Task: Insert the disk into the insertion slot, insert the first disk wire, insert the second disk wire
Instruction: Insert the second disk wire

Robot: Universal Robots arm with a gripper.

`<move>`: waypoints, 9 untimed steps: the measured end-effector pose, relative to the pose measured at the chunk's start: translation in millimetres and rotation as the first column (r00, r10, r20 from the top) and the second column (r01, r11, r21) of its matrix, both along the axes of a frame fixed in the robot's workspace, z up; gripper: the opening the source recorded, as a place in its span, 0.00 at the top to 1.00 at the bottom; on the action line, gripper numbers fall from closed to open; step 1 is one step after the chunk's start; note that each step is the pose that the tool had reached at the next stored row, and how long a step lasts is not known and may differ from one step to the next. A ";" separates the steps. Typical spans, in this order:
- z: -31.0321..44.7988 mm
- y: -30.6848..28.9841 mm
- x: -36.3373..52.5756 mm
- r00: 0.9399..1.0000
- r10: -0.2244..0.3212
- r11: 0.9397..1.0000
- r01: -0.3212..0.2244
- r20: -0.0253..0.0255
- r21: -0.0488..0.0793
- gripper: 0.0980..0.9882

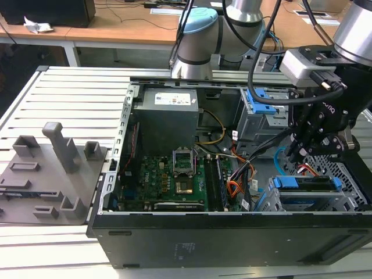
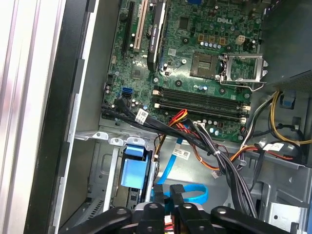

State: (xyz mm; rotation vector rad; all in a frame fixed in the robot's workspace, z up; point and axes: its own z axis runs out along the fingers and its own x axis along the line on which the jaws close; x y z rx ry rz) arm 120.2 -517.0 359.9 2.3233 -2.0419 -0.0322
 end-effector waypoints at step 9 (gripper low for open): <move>0.0 -0.6 0.0 1.000 0.000 1.000 0.000 0.000 -0.003 0.93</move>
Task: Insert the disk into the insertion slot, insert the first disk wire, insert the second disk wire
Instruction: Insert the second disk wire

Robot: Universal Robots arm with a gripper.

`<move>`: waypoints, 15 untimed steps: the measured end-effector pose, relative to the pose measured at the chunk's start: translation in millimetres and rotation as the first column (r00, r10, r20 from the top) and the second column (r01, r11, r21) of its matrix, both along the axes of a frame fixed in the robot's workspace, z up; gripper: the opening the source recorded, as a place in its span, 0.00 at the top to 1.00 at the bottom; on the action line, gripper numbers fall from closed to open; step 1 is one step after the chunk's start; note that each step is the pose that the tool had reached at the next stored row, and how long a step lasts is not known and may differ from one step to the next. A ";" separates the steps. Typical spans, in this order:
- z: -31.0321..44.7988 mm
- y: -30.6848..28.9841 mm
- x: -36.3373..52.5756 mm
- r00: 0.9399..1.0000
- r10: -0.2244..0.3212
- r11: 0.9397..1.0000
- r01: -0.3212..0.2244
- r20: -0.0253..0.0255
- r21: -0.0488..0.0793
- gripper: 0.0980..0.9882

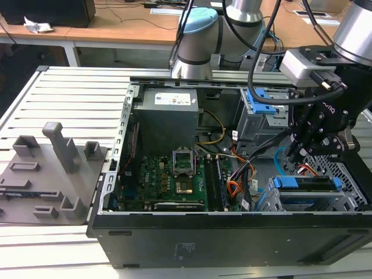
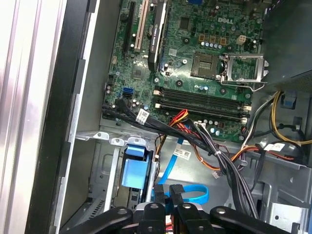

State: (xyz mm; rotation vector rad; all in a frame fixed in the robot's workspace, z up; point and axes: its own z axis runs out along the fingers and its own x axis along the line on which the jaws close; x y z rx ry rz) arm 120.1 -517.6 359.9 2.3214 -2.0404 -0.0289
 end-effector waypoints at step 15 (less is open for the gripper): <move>-1.6 -16.2 0.0 0.993 -0.120 0.993 0.120 0.000 0.000 0.93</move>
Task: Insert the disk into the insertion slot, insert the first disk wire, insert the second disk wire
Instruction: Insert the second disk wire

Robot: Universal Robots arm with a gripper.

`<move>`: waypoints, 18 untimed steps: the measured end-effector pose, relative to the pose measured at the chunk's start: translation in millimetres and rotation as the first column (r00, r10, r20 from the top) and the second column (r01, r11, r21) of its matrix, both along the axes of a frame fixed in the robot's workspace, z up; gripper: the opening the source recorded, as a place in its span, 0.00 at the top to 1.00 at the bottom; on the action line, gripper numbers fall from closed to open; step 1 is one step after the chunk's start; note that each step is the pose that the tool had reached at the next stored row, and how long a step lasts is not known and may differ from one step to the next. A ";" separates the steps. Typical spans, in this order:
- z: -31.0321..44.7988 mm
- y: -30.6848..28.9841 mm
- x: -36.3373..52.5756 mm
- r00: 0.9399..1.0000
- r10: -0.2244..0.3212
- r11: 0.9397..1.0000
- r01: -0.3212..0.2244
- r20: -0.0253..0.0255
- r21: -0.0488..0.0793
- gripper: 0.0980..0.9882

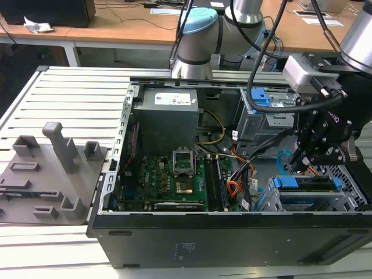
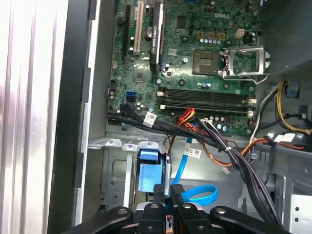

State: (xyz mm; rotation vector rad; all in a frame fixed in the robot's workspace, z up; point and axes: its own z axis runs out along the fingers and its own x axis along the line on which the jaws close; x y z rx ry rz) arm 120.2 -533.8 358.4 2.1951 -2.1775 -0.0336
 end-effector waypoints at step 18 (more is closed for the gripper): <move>-3.8 -0.6 2.7 0.970 -0.244 0.970 0.244 0.000 0.000 0.93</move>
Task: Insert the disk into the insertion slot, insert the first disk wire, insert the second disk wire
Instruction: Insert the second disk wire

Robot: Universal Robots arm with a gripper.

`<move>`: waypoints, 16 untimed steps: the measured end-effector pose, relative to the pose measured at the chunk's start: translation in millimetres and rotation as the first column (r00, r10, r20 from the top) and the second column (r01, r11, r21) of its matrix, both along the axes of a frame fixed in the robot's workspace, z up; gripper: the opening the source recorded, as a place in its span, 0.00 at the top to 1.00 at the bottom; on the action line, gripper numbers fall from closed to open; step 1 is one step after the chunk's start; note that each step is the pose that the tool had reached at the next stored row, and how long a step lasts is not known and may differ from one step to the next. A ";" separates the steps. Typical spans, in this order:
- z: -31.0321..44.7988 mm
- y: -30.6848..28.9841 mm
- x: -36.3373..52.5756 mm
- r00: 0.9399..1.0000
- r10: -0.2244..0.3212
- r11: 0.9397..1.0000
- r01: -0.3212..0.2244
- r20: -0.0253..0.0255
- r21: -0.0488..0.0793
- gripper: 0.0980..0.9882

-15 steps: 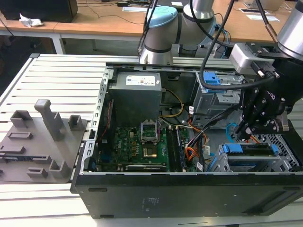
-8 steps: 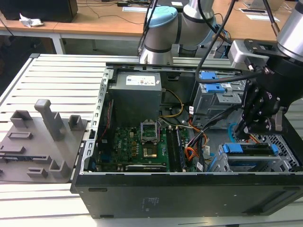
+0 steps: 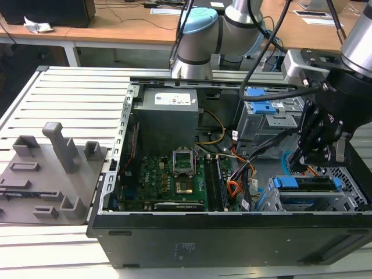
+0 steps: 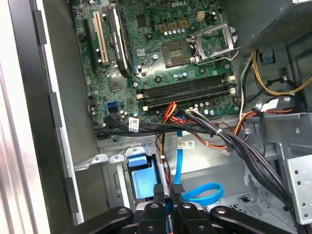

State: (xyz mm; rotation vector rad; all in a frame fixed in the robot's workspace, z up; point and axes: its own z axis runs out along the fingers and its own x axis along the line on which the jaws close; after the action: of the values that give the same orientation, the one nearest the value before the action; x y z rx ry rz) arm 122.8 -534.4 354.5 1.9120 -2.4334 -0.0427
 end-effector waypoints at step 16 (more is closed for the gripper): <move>-10.5 -6.6 18.1 0.998 0.069 0.998 -0.069 0.000 0.000 0.93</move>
State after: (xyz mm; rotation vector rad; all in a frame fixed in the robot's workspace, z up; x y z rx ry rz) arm 140.9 -541.0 344.0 1.9941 -2.3650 -0.0404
